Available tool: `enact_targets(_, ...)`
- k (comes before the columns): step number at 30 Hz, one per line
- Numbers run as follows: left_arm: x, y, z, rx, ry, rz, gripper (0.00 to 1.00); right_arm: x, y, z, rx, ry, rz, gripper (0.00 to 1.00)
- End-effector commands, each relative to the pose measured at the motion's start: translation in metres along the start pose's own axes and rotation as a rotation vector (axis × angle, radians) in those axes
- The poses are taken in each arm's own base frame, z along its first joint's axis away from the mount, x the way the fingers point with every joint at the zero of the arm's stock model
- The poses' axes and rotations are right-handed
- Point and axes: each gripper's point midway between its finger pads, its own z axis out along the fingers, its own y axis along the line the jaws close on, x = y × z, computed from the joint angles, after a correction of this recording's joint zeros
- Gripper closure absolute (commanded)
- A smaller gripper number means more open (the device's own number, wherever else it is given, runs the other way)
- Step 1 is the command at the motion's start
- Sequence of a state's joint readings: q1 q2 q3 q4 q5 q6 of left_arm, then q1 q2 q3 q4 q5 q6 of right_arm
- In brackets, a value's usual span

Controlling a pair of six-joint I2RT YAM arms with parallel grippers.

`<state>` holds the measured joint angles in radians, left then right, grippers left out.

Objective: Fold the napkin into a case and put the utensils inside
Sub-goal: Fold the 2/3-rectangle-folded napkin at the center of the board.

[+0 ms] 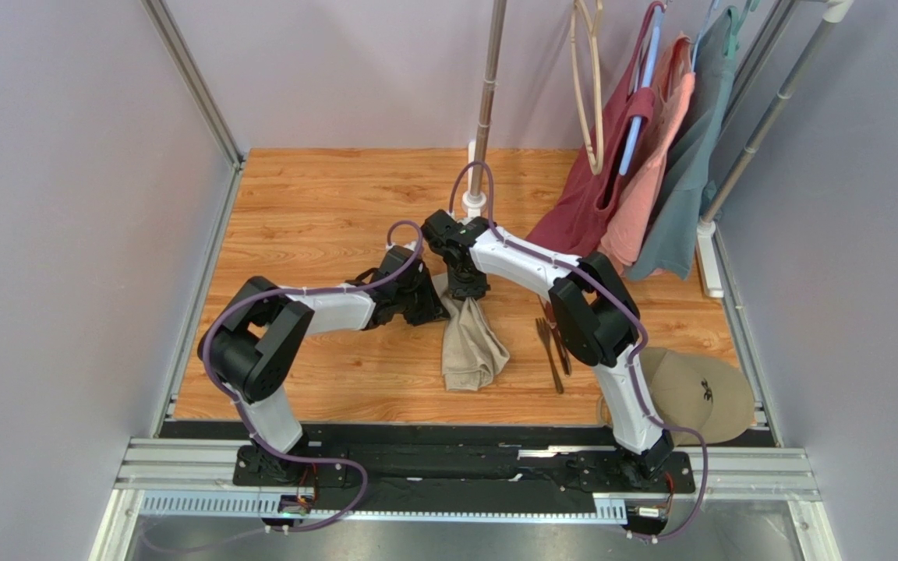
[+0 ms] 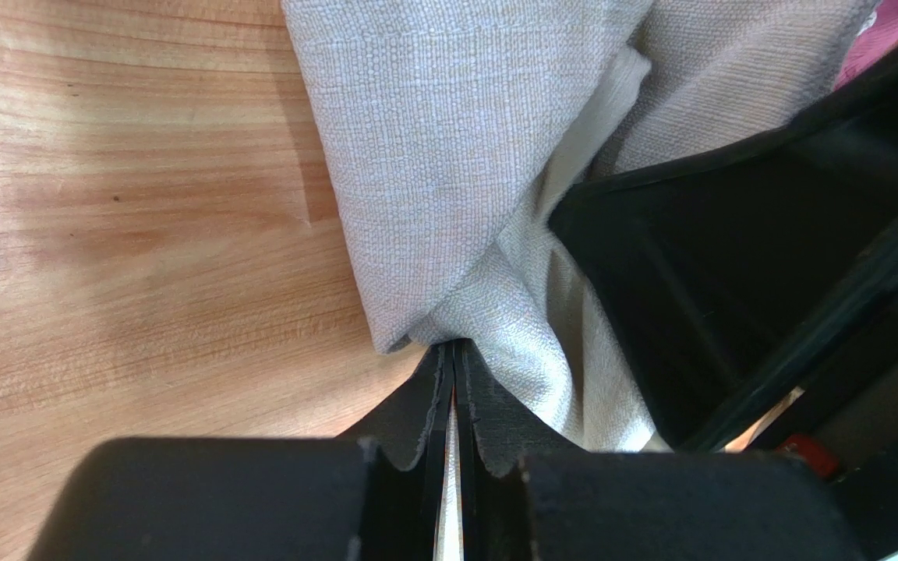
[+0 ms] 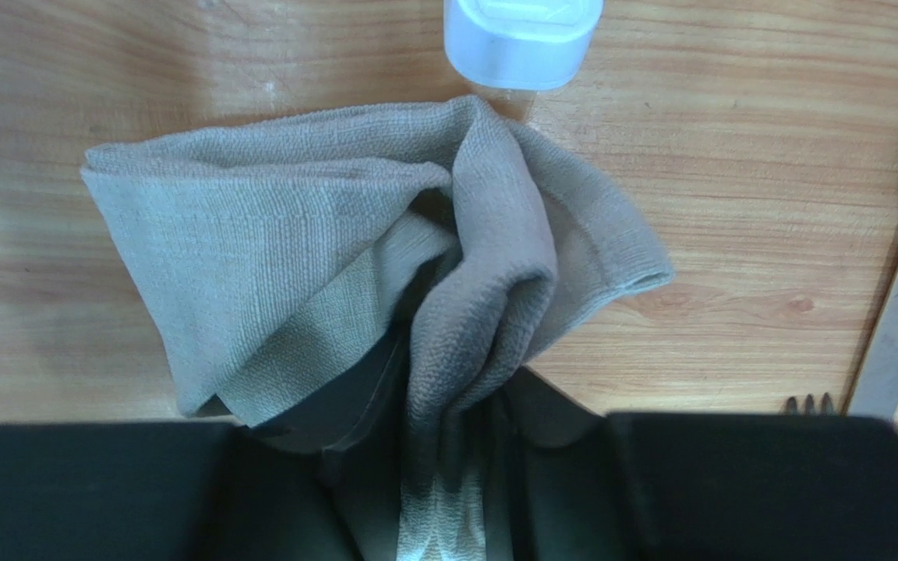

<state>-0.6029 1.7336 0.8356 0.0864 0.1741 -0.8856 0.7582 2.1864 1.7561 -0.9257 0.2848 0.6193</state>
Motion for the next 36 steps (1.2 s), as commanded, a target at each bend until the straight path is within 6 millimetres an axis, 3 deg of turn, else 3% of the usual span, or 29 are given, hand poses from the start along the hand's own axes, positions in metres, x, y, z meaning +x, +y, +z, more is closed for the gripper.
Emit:
enact_targets(1,-0.012,-0.021,0.001,0.059,-0.037,0.001,0.92,-0.005,0.008,-0.014,-0.042,-0.005,-0.017,0.69)
enact_targets(8,-0.01,-0.021,0.0,0.057,-0.032,-0.002,0.92,0.003,0.017,-0.029,-0.131,0.03,-0.033,0.64)
enact_targets(12,-0.01,-0.021,0.001,0.055,-0.03,-0.003,0.92,0.004,0.021,-0.039,-0.171,0.042,-0.034,0.52)
enact_targets(17,-0.008,-0.019,0.001,0.047,-0.023,-0.002,0.93,0.001,0.025,-0.051,-0.235,0.049,-0.014,0.51)
enact_targets(25,-0.004,-0.02,-0.003,0.049,-0.008,-0.004,0.93,0.005,0.028,-0.051,-0.34,0.139,0.062,0.43)
enact_targets(32,0.001,-0.021,-0.007,0.044,-0.002,0.009,0.93,0.004,0.016,-0.055,-0.372,0.112,0.06,0.26)
enact_targets(36,0.003,-0.019,-0.01,0.044,-0.004,0.007,0.93,0.006,0.01,-0.061,-0.388,0.114,0.04,0.23)
